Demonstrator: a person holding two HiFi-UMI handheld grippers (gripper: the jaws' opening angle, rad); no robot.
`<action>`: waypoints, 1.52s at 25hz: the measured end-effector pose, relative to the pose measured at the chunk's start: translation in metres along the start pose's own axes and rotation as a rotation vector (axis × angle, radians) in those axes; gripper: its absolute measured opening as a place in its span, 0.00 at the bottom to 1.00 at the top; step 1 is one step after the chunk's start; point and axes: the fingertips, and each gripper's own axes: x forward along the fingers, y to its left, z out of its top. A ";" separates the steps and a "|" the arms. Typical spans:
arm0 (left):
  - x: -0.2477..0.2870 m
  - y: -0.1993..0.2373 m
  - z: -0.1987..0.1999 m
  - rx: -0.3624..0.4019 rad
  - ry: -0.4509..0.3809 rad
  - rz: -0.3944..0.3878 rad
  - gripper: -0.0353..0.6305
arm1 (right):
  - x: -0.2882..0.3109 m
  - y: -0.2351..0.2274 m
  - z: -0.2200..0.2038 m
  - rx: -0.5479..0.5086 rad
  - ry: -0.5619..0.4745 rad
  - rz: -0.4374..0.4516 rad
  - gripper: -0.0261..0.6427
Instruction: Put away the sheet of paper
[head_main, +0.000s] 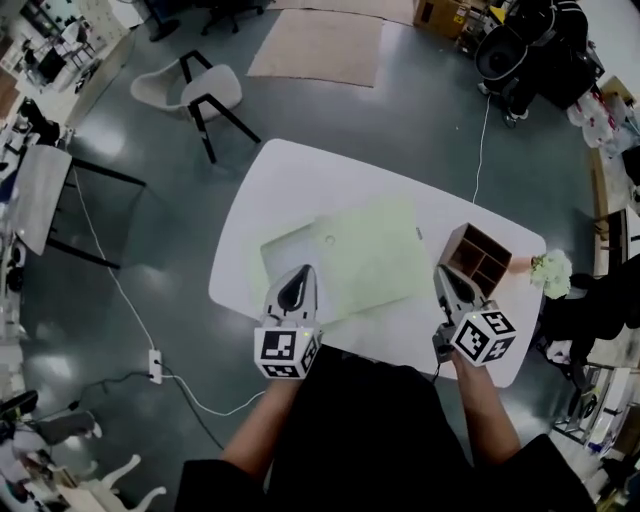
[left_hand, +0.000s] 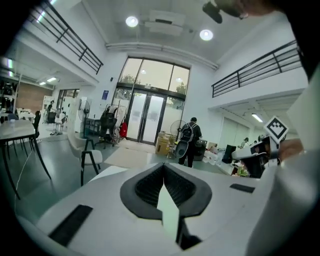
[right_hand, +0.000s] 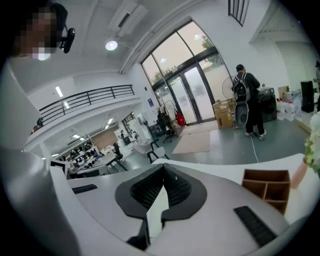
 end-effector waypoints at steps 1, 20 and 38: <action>-0.002 -0.011 0.009 0.015 -0.020 -0.009 0.06 | -0.010 -0.004 0.009 -0.018 -0.027 -0.012 0.04; -0.010 -0.134 0.046 0.151 -0.168 -0.059 0.06 | -0.098 -0.058 0.034 -0.225 -0.153 -0.088 0.04; -0.039 -0.154 0.026 0.105 -0.151 -0.071 0.06 | -0.122 -0.053 0.017 -0.275 -0.211 -0.047 0.04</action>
